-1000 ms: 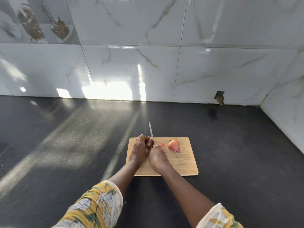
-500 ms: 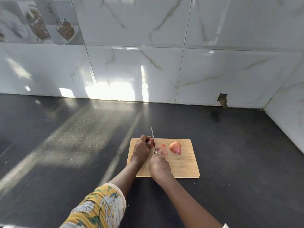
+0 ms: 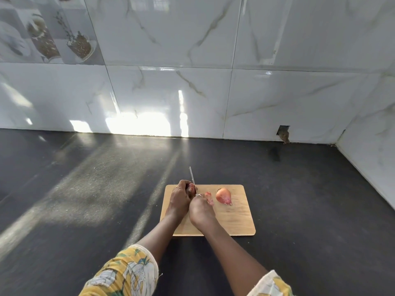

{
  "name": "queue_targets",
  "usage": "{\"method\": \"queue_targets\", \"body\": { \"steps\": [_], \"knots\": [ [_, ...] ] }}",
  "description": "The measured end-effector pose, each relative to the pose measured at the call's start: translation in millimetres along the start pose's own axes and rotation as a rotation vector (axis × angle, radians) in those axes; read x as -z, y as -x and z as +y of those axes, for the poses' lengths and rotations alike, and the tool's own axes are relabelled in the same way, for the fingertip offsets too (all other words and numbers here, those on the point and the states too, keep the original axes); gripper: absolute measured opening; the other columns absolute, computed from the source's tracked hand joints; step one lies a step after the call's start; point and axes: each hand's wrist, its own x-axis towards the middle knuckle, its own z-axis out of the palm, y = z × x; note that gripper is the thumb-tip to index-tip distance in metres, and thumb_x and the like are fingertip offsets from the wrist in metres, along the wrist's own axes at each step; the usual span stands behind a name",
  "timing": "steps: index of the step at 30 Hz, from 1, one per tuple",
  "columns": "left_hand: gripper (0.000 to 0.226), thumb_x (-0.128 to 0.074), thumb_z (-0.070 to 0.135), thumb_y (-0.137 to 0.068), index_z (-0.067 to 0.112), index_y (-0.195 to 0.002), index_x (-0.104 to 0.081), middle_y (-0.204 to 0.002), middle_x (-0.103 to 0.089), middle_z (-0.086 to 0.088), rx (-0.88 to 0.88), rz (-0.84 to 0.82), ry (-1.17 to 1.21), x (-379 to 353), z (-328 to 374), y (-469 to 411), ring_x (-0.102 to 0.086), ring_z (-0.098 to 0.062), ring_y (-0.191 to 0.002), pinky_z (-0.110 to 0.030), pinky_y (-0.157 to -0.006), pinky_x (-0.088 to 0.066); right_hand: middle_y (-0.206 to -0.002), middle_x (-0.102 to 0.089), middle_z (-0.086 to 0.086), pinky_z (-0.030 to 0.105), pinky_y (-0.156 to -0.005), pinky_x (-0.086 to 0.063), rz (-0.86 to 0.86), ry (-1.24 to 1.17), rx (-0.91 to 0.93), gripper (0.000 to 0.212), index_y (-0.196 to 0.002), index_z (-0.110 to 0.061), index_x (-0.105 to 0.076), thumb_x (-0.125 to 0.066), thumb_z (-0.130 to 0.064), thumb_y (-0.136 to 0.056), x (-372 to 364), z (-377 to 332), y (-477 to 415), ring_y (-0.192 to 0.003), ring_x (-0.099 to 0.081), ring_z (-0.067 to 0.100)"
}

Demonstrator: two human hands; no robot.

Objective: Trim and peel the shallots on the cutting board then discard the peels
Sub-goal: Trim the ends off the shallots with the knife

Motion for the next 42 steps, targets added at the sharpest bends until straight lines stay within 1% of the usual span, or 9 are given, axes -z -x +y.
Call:
{"method": "queue_targets", "body": {
  "steps": [3, 7, 13, 17, 21, 23, 28, 35, 42],
  "knots": [
    [0.009, -0.052, 0.005, -0.087, 0.012, -0.093, -0.052, -0.082, -0.060, -0.003, -0.010, -0.003, -0.007, -1, -1, 1, -0.052, -0.021, -0.078, -0.015, -0.063, -0.036, -0.137, -0.047, 0.011, 0.030, -0.102, -0.038, 0.011, 0.011, 0.005, 0.037, -0.132, -0.004, -0.043, -0.028, -0.002, -0.099, -3, 4, 4, -0.131, -0.044, 0.025],
    [0.013, -0.047, 0.002, -0.087, 0.007, -0.097, -0.054, -0.079, -0.056, 0.002, 0.005, 0.021, -0.031, -2, -4, -2, -0.052, -0.022, -0.082, -0.028, -0.075, -0.038, -0.138, -0.047, 0.011, 0.032, -0.096, -0.042, 0.025, 0.051, 0.015, 0.038, -0.133, -0.003, -0.043, -0.026, -0.003, -0.099, -11, 11, 19, -0.121, -0.053, 0.027],
    [0.024, -0.049, -0.006, -0.083, 0.016, -0.093, -0.049, -0.072, -0.051, 0.013, -0.032, 0.004, -0.042, -1, -7, -1, -0.049, -0.020, -0.076, -0.017, -0.065, -0.028, -0.136, -0.049, 0.010, 0.031, -0.095, -0.044, 0.012, 0.084, 0.010, 0.037, -0.132, -0.005, -0.046, -0.027, -0.005, -0.101, -13, 9, 19, -0.120, -0.055, 0.026],
    [0.036, -0.048, 0.007, -0.091, 0.015, -0.126, -0.052, -0.117, -0.060, -0.008, -0.060, -0.066, -0.119, 0, -11, 0, -0.053, -0.029, -0.110, -0.028, -0.087, -0.038, -0.137, -0.049, 0.010, 0.032, -0.096, -0.043, 0.012, 0.090, 0.007, 0.036, -0.132, -0.005, -0.047, -0.028, -0.006, -0.101, -11, 9, 21, -0.121, -0.054, 0.026],
    [0.039, -0.052, 0.008, -0.090, 0.008, -0.129, -0.050, -0.135, -0.047, -0.009, -0.129, -0.090, -0.149, 2, -12, 4, -0.047, -0.024, -0.122, -0.020, -0.097, -0.032, -0.139, -0.047, 0.010, 0.032, -0.097, -0.042, 0.010, 0.065, 0.003, 0.037, -0.133, -0.005, -0.046, -0.028, -0.006, -0.101, -8, 11, 23, -0.121, -0.053, 0.027],
    [0.042, -0.052, 0.002, -0.087, 0.009, -0.128, -0.050, -0.135, -0.045, -0.007, -0.125, -0.096, -0.158, 2, -12, 4, -0.048, -0.023, -0.120, -0.017, -0.093, -0.032, -0.139, -0.046, 0.011, 0.033, -0.097, -0.041, -0.002, 0.042, 0.000, 0.038, -0.133, -0.004, -0.045, -0.027, -0.006, -0.100, -6, 12, 24, -0.122, -0.052, 0.029],
    [0.036, -0.047, 0.006, -0.089, 0.012, -0.125, -0.051, -0.129, -0.050, -0.005, -0.076, -0.059, -0.176, -3, -13, 1, -0.049, -0.025, -0.116, -0.028, -0.095, -0.037, -0.133, -0.048, 0.014, 0.034, -0.094, -0.043, -0.020, -0.053, 0.017, 0.036, -0.132, -0.001, -0.042, -0.033, -0.013, -0.099, -7, 19, 31, -0.118, -0.052, 0.031],
    [0.023, -0.041, 0.019, -0.096, 0.014, -0.118, -0.048, -0.107, -0.062, -0.012, -0.011, -0.010, -0.084, -2, -16, -1, -0.049, -0.029, -0.107, -0.034, -0.086, -0.040, -0.123, -0.059, 0.016, 0.025, -0.083, -0.046, 0.159, -0.145, 0.128, 0.037, -0.130, 0.000, -0.047, -0.028, -0.007, -0.099, -17, 26, 43, -0.110, -0.059, 0.028],
    [0.022, -0.042, 0.017, -0.096, 0.006, -0.110, -0.056, -0.117, -0.051, -0.012, -0.013, 0.056, -0.101, -3, -14, -8, -0.047, -0.027, -0.108, -0.032, -0.096, -0.035, -0.145, -0.042, 0.018, 0.029, -0.098, -0.043, 0.146, -0.170, 0.211, 0.051, -0.149, 0.000, -0.017, -0.021, -0.002, -0.098, -23, 23, 43, -0.123, -0.048, 0.030]
  ]
}}
